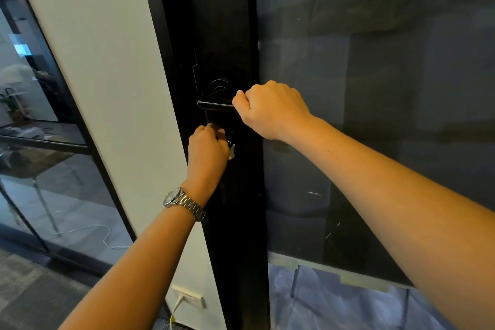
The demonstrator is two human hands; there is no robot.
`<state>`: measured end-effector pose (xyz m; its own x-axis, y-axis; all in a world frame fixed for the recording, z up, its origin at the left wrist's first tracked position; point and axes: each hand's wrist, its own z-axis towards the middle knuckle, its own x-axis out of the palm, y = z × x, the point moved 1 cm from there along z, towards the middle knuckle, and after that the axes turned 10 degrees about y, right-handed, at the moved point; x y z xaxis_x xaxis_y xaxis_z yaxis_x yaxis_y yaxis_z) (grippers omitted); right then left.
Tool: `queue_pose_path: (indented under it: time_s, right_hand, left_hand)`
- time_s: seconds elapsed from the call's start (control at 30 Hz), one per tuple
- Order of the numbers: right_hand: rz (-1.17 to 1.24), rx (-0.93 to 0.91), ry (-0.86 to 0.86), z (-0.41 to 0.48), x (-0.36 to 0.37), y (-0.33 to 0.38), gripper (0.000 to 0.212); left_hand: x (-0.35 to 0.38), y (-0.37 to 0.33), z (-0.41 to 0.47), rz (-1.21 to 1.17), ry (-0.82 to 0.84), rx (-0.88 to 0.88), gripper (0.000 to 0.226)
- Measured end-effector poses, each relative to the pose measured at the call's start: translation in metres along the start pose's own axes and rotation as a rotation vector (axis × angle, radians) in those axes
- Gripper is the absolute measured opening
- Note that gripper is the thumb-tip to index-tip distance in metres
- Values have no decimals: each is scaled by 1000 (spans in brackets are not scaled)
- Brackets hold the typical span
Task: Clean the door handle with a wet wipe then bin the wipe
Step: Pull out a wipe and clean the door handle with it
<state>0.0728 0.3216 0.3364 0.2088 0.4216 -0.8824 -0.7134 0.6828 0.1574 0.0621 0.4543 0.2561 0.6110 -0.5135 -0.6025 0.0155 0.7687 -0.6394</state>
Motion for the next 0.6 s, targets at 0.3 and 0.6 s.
queue_pose_path:
  time_s: [0.3, 0.6]
  right_hand:
    - [1, 2, -13, 1, 1, -1, 56]
    - [-6, 2, -6, -1, -1, 0, 57]
  left_hand:
    - [0, -8, 3, 349, 238, 579, 25]
    - [6, 10, -4, 190, 175, 488, 24]
